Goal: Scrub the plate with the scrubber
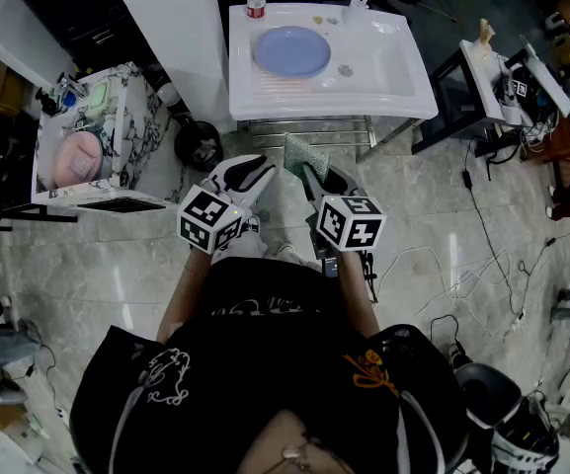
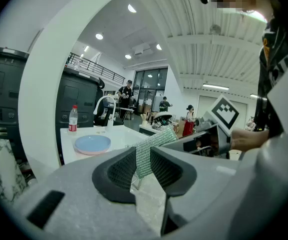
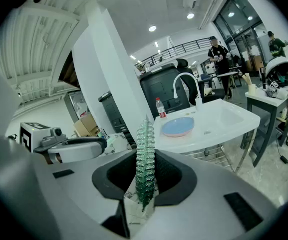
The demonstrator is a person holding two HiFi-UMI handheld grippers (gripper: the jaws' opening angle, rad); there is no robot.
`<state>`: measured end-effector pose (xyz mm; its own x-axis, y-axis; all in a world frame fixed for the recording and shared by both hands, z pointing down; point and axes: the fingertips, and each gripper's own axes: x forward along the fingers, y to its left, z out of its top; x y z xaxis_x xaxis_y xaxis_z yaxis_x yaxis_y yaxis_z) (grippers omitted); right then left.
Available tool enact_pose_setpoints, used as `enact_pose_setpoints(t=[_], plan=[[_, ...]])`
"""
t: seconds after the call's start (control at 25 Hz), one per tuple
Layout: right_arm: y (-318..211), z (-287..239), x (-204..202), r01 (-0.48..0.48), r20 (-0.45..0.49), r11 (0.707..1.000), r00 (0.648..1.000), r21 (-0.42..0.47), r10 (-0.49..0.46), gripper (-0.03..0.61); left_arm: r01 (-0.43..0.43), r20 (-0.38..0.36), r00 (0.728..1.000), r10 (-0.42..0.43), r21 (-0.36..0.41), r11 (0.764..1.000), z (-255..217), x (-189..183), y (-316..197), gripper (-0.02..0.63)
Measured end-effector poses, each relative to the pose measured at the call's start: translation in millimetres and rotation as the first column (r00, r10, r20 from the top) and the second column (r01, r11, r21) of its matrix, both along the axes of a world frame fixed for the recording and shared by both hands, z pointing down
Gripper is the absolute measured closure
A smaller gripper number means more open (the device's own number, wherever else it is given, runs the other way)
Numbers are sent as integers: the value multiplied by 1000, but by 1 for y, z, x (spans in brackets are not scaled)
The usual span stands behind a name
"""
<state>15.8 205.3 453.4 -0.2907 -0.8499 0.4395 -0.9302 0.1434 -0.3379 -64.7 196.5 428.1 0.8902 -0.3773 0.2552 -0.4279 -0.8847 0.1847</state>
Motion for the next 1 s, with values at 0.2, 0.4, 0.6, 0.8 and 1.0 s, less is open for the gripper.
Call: enact_pose_setpoints(t=[0.2,0.4,0.6,0.8,1.0], plan=[[-12,2,-6,-14,-9,1000,1000,-1,14,486,-1,-10,1000,1,4,1000,0,-9,-14,526],[-28,1,-12,-46,17,999,999,3,46,486,-12,-18,1000,12,0,1000,2,-17,-33,526],[-50,3,-20,-64,13,998,998,1,64,485,-40,-26,999,40,7,999,2,-22,-60,526],[-71,6,-26,-90,14,996,996,-3,90,485,-79,-18,997,79,17,997,3,-25,-85,526],[-83,12,-31,-104,6,994,995,-19,104,485,-94,-4,996,94,-3,996,13,-29,-105,526]])
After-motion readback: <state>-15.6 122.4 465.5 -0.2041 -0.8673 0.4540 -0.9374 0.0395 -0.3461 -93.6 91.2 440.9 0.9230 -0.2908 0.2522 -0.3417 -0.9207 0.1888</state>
